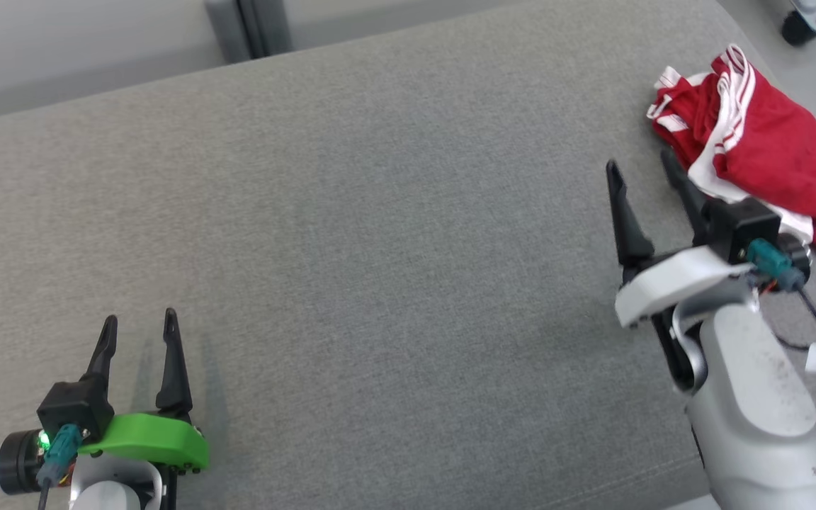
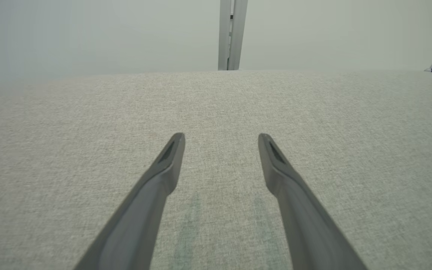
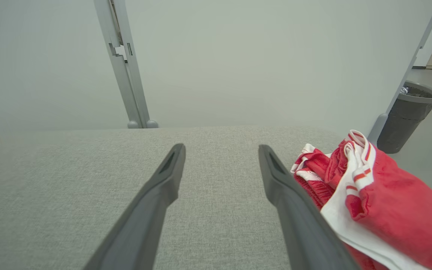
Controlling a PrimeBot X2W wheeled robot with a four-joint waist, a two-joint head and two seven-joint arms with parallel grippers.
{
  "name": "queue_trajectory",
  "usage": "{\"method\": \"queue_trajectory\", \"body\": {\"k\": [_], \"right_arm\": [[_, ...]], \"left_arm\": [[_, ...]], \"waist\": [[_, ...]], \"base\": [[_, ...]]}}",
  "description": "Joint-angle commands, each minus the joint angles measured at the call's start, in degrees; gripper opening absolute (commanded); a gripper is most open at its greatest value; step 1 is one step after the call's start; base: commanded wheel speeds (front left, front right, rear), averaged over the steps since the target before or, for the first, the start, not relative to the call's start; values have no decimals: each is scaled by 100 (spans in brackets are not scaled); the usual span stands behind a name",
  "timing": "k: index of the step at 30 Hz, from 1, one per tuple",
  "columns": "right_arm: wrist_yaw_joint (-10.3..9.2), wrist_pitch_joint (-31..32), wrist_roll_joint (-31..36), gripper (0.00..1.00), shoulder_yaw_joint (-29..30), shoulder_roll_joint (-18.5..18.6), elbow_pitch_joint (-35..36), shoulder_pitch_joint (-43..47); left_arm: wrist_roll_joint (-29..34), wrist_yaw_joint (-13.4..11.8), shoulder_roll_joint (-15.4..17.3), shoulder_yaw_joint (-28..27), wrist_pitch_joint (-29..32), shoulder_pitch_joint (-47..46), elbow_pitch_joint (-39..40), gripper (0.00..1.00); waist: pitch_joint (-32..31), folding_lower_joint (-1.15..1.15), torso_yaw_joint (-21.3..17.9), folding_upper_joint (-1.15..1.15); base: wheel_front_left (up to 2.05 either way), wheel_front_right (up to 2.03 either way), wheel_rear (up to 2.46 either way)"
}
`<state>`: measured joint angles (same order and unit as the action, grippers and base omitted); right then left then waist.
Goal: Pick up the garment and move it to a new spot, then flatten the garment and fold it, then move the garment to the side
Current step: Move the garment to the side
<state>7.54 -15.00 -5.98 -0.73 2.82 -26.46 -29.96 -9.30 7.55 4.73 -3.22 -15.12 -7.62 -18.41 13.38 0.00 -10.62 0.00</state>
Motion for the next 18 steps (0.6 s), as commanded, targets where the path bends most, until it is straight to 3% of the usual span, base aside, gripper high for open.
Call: {"method": "queue_trajectory", "body": {"k": [1,6,18], "right_arm": [[-11,-21,-93,100,-51,21,-21,216],[-12,-21,-428,100,-101,17,-183,658],[-12,-21,-371,100,-360,19,-319,1506]], "left_arm": [[91,-14,-27,-82,4,101,-11,100],[13,-14,-123,-204,3,342,-57,100],[-192,-14,-173,-358,4,873,-165,100]], "waist": [[-396,0,390,0],[-674,0,597,0],[-1169,0,715,0]], "base": [[0,0,0],[0,0,0],[0,0,0]]}}
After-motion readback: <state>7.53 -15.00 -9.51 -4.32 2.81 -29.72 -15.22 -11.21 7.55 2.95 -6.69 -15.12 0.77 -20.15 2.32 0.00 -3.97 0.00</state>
